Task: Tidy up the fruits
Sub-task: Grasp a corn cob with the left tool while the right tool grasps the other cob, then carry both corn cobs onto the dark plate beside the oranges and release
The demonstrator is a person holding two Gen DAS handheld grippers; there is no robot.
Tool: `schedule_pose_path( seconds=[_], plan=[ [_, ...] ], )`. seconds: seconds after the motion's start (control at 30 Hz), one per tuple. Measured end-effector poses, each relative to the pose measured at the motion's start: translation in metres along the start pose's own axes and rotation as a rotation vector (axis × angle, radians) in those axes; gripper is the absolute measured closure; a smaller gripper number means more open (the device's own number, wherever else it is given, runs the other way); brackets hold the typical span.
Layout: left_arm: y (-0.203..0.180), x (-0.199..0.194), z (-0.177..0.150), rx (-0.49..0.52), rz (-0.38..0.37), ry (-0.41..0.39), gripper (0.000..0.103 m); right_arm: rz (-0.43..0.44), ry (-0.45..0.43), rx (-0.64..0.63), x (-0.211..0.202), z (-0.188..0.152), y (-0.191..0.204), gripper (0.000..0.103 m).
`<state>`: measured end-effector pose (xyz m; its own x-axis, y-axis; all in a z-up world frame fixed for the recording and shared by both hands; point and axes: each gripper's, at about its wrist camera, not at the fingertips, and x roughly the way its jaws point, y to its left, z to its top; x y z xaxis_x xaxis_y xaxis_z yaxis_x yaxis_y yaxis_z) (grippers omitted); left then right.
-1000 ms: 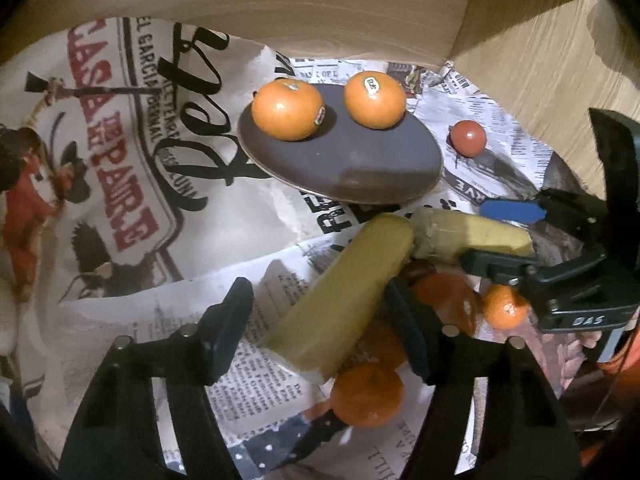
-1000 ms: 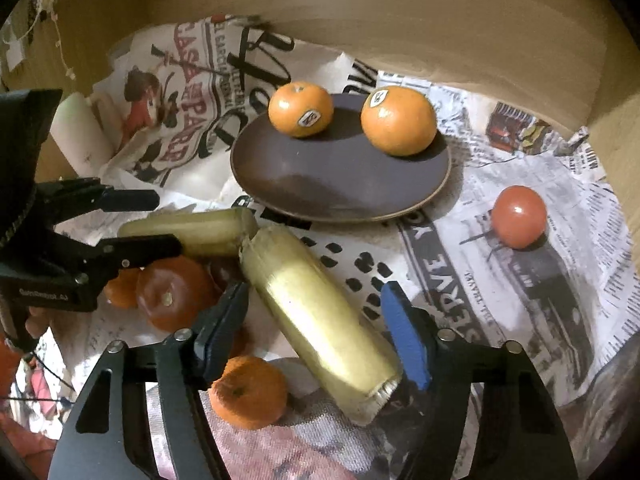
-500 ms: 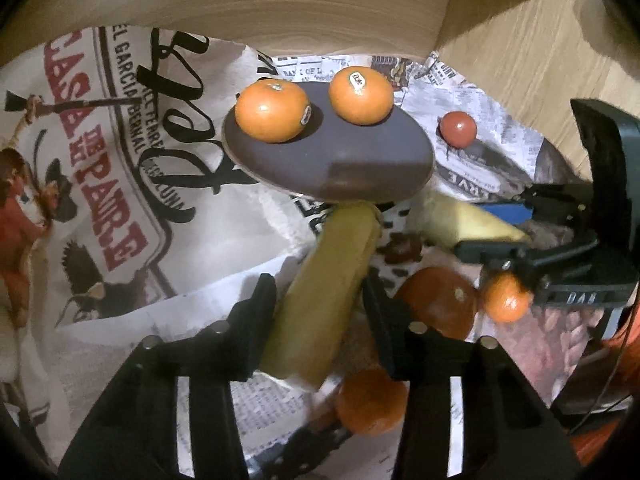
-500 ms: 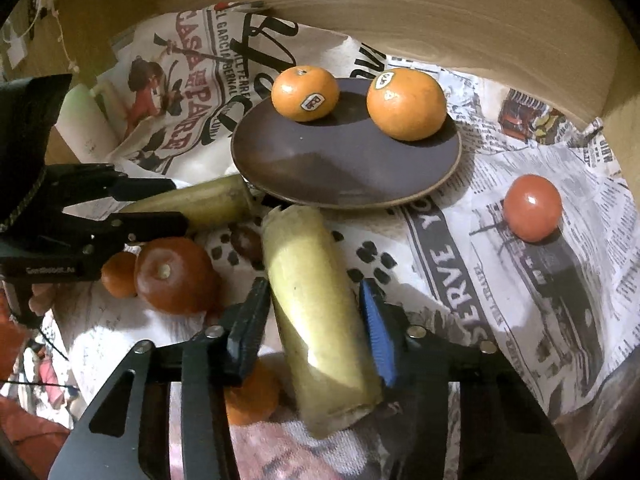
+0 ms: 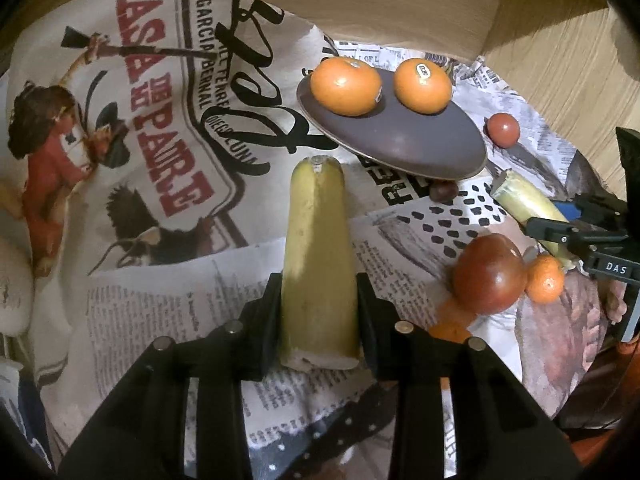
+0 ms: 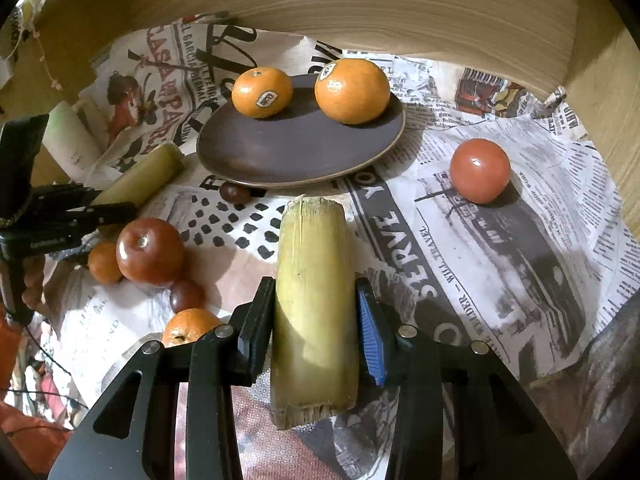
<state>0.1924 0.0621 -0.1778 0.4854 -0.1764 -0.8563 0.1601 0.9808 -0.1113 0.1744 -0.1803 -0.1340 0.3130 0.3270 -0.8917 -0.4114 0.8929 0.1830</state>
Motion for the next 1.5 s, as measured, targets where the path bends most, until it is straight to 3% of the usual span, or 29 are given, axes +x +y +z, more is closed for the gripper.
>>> schedule_pose_path(
  seconds=[0.3, 0.63, 1.03, 1.5],
  plan=[
    [-0.012, 0.022, 0.026, 0.032, 0.023, 0.005, 0.068, -0.018, 0.009, -0.029, 0.012, 0.012, 0.004, 0.066],
    [-0.013, 0.024, 0.029, 0.02, 0.029, -0.015, 0.069, -0.034, -0.001, -0.038, 0.018, 0.014, 0.007, 0.067],
    [-0.021, -0.012, 0.036, 0.011, -0.004, -0.096, 0.07, -0.047, -0.124, -0.033, -0.012, 0.026, 0.004, 0.067],
    [-0.048, -0.051, 0.079, 0.028, -0.072, -0.237, 0.07, -0.072, -0.25, -0.051, -0.036, 0.057, 0.005, 0.067]
  ],
)
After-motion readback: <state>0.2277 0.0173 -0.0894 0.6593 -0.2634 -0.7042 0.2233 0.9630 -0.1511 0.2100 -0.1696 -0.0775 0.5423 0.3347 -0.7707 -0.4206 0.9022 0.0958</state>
